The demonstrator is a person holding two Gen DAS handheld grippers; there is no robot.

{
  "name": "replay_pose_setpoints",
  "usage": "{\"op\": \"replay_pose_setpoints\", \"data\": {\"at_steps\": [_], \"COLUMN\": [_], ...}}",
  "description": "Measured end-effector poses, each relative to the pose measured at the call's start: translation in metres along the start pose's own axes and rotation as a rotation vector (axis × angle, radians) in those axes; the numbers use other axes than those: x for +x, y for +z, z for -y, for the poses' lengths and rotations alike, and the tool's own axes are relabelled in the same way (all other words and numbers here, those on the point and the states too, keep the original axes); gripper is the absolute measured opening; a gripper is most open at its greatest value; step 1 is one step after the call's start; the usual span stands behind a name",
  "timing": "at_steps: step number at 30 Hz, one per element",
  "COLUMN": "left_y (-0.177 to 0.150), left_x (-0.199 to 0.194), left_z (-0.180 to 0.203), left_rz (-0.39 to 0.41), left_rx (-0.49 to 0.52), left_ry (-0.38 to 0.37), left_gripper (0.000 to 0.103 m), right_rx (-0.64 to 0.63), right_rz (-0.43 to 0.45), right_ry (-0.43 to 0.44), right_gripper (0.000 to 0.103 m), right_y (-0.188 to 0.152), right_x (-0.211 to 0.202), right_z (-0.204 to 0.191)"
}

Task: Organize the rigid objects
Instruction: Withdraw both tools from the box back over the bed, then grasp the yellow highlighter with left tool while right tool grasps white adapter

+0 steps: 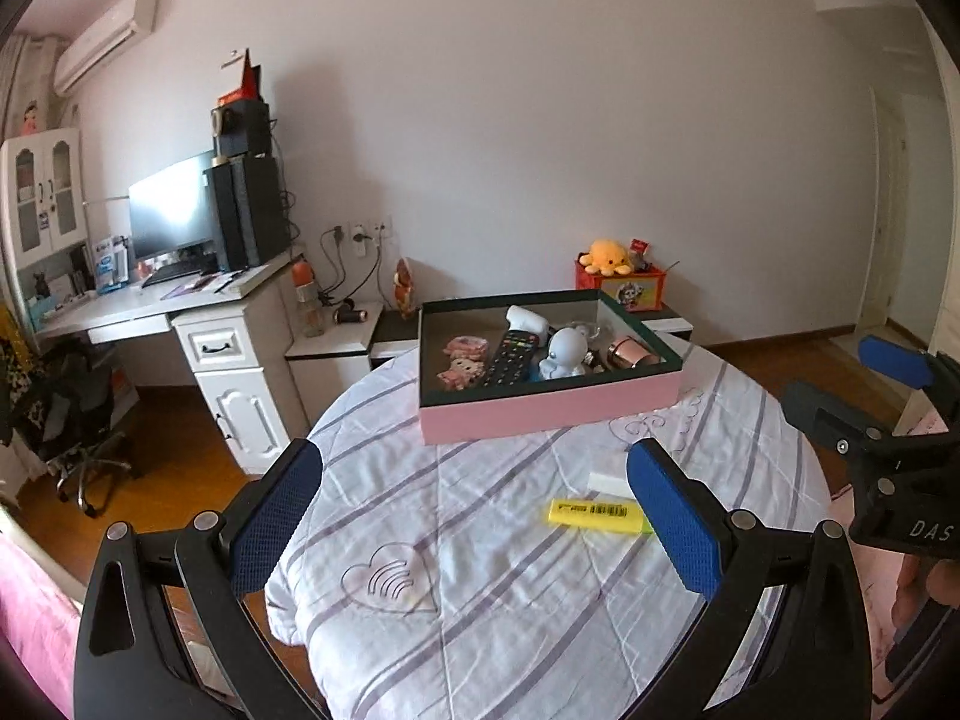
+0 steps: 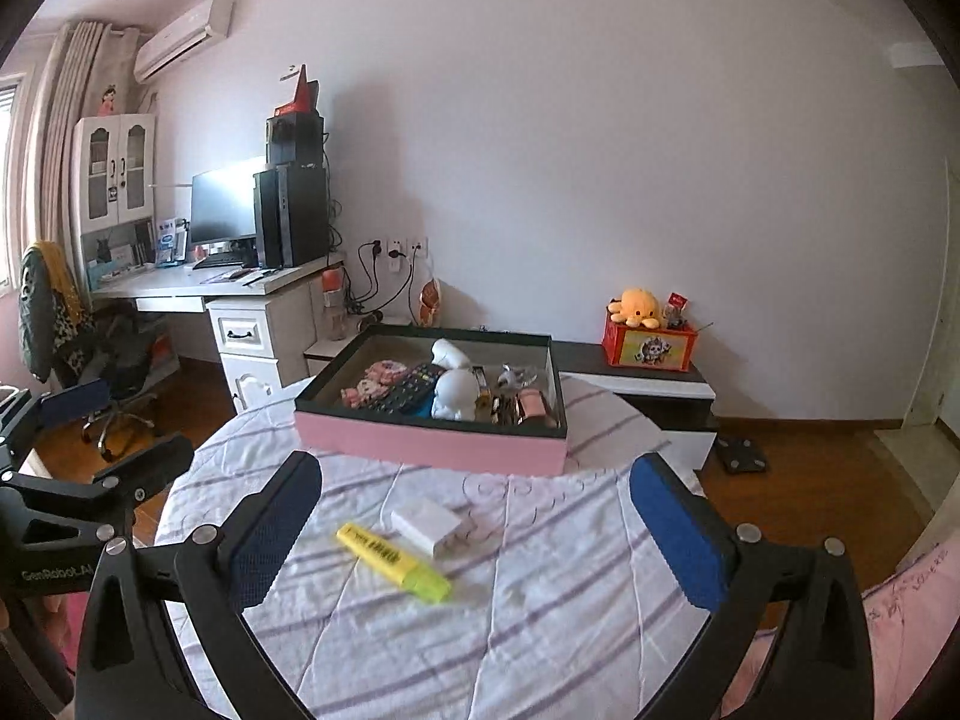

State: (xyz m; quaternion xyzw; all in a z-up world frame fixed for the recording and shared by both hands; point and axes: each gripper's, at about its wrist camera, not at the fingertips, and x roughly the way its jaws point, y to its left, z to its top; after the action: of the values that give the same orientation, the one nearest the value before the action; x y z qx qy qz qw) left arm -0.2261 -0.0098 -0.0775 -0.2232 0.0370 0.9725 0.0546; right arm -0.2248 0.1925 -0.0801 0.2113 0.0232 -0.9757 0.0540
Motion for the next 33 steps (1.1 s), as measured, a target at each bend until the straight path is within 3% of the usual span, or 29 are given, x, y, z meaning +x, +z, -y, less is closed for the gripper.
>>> {"op": "replay_pose_setpoints", "data": {"at_steps": [9, 15, 22, 33], "left_y": [-0.005, -0.015, -0.031, -0.049], "left_x": [-0.001, 0.018, 0.054, 0.122], "left_z": [-0.002, 0.005, 0.027, 0.094], "left_rz": [-0.016, -0.073, -0.180, -0.343], "left_rx": [-0.007, 0.001, 0.017, 0.028], "left_ry": [0.000, -0.018, -0.059, -0.167], "left_gripper": [0.103, 0.103, 0.103, 0.103], "right_rx": [0.007, 0.018, 0.031, 0.085], "right_rz": [-0.032, -0.082, -0.180, -0.279], "right_ry": [0.006, -0.007, -0.054, -0.106], "right_gripper": [0.103, 0.103, 0.103, 0.103], "right_y": [-0.012, -0.023, -0.045, -0.072], "right_x": [0.001, 0.016, 0.049, 0.083], "right_z": [0.002, 0.010, 0.031, 0.081]}}
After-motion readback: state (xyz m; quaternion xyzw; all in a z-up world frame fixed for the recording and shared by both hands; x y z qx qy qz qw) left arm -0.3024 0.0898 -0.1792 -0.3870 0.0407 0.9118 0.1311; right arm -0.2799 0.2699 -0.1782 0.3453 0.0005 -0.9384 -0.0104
